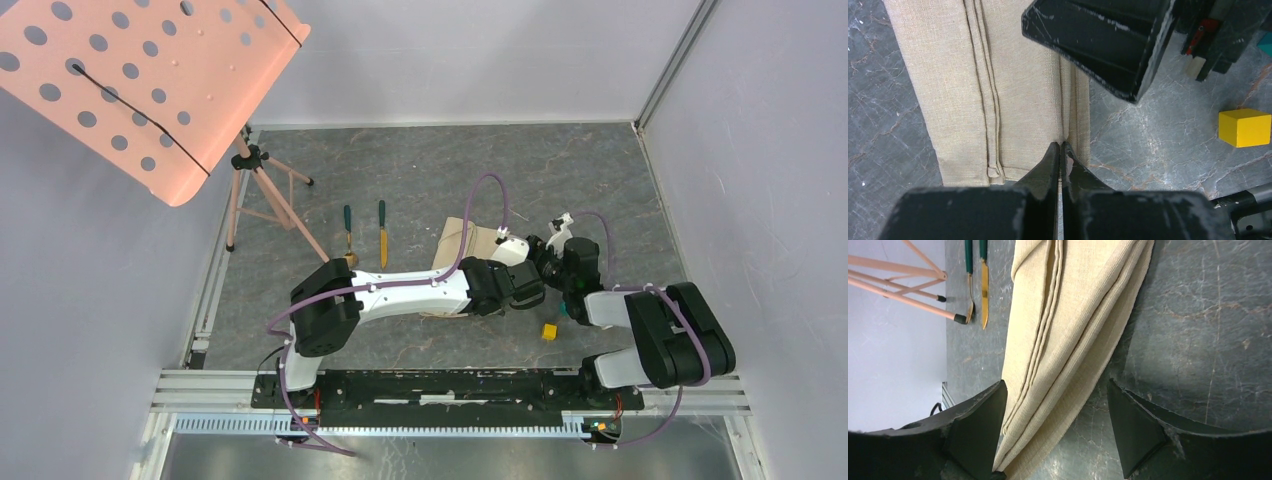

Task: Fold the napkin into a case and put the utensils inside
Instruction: Pick up the 2/3-rectangle-folded napkin at the center of the board.

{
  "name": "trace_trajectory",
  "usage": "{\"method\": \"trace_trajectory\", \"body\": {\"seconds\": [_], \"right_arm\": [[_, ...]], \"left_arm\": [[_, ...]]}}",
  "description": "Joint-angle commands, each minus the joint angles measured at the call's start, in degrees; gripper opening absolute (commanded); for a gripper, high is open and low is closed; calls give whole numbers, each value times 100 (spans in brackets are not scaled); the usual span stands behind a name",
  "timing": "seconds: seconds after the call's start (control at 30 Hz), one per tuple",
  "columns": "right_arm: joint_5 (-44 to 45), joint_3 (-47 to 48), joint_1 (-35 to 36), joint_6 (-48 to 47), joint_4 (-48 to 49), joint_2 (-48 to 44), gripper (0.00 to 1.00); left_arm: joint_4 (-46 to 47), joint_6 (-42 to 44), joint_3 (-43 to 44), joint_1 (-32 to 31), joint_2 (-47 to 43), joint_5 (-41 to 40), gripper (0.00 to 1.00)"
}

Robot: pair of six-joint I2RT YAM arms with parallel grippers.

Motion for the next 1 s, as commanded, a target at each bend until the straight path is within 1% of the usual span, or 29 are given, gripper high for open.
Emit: {"method": "trace_trajectory", "body": {"seconds": [0.0,0.1,0.2,0.37,0.43,0.57,0.67,0.83,0.97], "right_arm": [[249,-38,19,176,808,230,74],[261,-44,17,303,1090,453,63],[238,20,17,312,1166,628,61],[355,87,22,200,1088,708,54],[312,98,16,185,1087,755,55],[203,27,19,156,1036,671,68],[286,-37,22,-11,843,489,74],[343,-50,19,88,938,649,72],[360,-26,21,225,1090,801,66]], "left_arm": [[134,377,21,9,-263,35,2],[161,417,56,5,-240,74,2],[165,427,93,7,-241,84,2],[186,442,92,3,-242,110,2],[199,444,90,8,-238,111,2],[208,496,85,11,-244,72,2],[205,525,94,16,-240,58,2],[258,554,115,12,-266,158,2],[262,552,156,16,-265,199,2]]}}
